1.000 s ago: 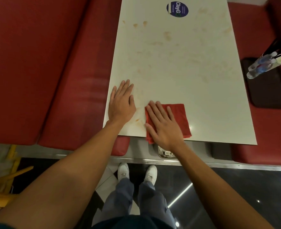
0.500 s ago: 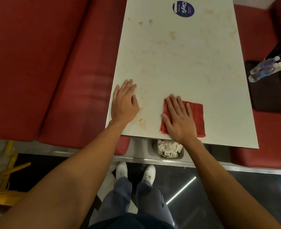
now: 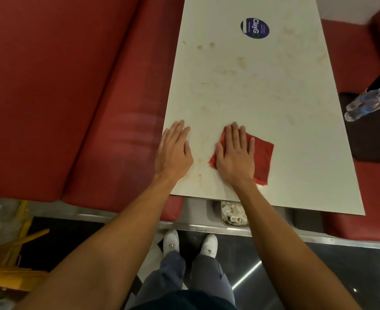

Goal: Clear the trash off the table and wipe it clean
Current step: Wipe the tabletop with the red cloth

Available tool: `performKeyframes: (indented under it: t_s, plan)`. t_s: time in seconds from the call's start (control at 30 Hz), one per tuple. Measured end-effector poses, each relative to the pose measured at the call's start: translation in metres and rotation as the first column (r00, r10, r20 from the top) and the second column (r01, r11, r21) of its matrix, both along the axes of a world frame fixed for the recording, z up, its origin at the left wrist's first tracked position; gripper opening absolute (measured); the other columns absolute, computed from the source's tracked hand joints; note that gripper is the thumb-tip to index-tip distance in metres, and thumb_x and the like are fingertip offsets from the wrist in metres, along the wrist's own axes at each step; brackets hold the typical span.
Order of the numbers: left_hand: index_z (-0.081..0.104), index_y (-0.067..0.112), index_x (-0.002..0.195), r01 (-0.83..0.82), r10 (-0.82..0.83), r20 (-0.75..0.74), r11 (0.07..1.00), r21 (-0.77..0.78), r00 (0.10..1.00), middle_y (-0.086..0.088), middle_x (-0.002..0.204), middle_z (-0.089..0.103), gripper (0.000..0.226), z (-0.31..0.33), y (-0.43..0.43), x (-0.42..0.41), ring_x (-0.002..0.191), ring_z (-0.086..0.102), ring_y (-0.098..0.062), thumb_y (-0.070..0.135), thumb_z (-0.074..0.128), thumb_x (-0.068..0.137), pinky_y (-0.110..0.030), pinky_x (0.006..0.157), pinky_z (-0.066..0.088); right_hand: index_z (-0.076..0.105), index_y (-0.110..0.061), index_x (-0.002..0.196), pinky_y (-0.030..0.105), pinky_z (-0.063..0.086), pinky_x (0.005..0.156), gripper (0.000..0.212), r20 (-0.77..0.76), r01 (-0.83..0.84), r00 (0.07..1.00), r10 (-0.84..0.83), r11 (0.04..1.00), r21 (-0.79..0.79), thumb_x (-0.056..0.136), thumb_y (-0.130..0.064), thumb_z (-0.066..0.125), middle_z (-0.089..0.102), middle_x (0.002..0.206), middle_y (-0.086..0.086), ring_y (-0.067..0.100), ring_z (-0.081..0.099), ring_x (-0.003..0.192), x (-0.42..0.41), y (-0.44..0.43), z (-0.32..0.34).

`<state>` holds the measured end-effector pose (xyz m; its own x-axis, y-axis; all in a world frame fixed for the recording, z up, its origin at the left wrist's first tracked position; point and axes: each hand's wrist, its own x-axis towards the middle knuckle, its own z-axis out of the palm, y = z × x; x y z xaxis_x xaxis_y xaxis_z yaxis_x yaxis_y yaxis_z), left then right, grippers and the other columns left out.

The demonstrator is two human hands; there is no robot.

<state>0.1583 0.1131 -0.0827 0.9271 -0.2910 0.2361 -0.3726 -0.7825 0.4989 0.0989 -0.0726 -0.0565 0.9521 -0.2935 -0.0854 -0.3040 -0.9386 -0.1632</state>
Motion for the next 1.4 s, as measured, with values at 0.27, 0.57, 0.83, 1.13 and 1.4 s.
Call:
performKeyframes:
  t_s: [0.27,0.57,0.83,1.13,1.4]
  plan:
    - [0.047,0.014,0.155,0.007,-0.007,-0.019,1.000,0.009,1.000,-0.001,0.169,0.033,0.050,0.003,0.002,0.004,0.160,0.019,-0.016,0.019,0.039,0.106,-0.043,0.130,0.018,0.001,-0.028,0.168,0.050,0.006,0.131,0.064,-0.005,-0.339,0.941,0.339,0.941,0.000,0.112,-0.055,0.019,-0.007,0.175,-0.010,0.012,-0.013,0.160,-0.018,-0.030,0.004]
    - [0.050,0.012,0.153,-0.007,0.007,-0.004,1.000,0.012,1.000,-0.003,0.168,0.035,0.050,0.004,0.000,0.002,0.159,0.021,-0.015,0.018,0.041,0.105,-0.044,0.130,0.018,0.001,-0.027,0.168,0.051,0.008,0.130,0.064,-0.005,-0.542,0.840,0.542,0.840,0.007,0.112,-0.054,0.017,-0.006,0.175,-0.008,0.013,-0.011,0.161,0.003,-0.027,0.009]
    - [0.052,0.013,0.152,-0.029,0.029,0.016,1.000,0.003,0.999,-0.002,0.167,0.037,0.049,0.004,0.000,0.001,0.158,0.024,-0.015,0.016,0.045,0.103,-0.044,0.129,0.018,-0.001,-0.024,0.168,0.052,0.001,0.130,0.064,0.016,-0.212,0.977,0.211,0.977,0.034,0.111,-0.052,0.008,-0.009,0.175,-0.006,0.016,-0.016,0.160,0.048,0.004,0.006]
    - [0.052,0.015,0.152,-0.058,0.058,0.016,0.998,-0.004,0.998,0.000,0.167,0.038,0.050,0.002,0.002,-0.001,0.158,0.025,-0.013,0.017,0.042,0.103,-0.045,0.129,0.019,-0.001,-0.025,0.168,0.050,0.000,0.131,0.063,0.031,-0.132,0.991,0.131,0.991,0.031,0.111,-0.052,0.010,-0.008,0.175,-0.008,0.015,-0.016,0.160,0.036,-0.010,0.001]
    - [0.057,0.011,0.147,-0.068,0.068,0.006,0.995,-0.072,0.998,-0.003,0.163,0.044,0.048,0.000,0.004,0.000,0.155,0.032,-0.017,0.011,0.045,0.101,-0.046,0.127,0.023,-0.002,-0.028,0.168,0.049,0.002,0.131,0.064,-0.015,-0.628,0.778,0.628,0.778,-0.010,0.113,-0.054,0.018,-0.007,0.175,-0.009,0.013,-0.014,0.160,0.011,-0.020,0.006]
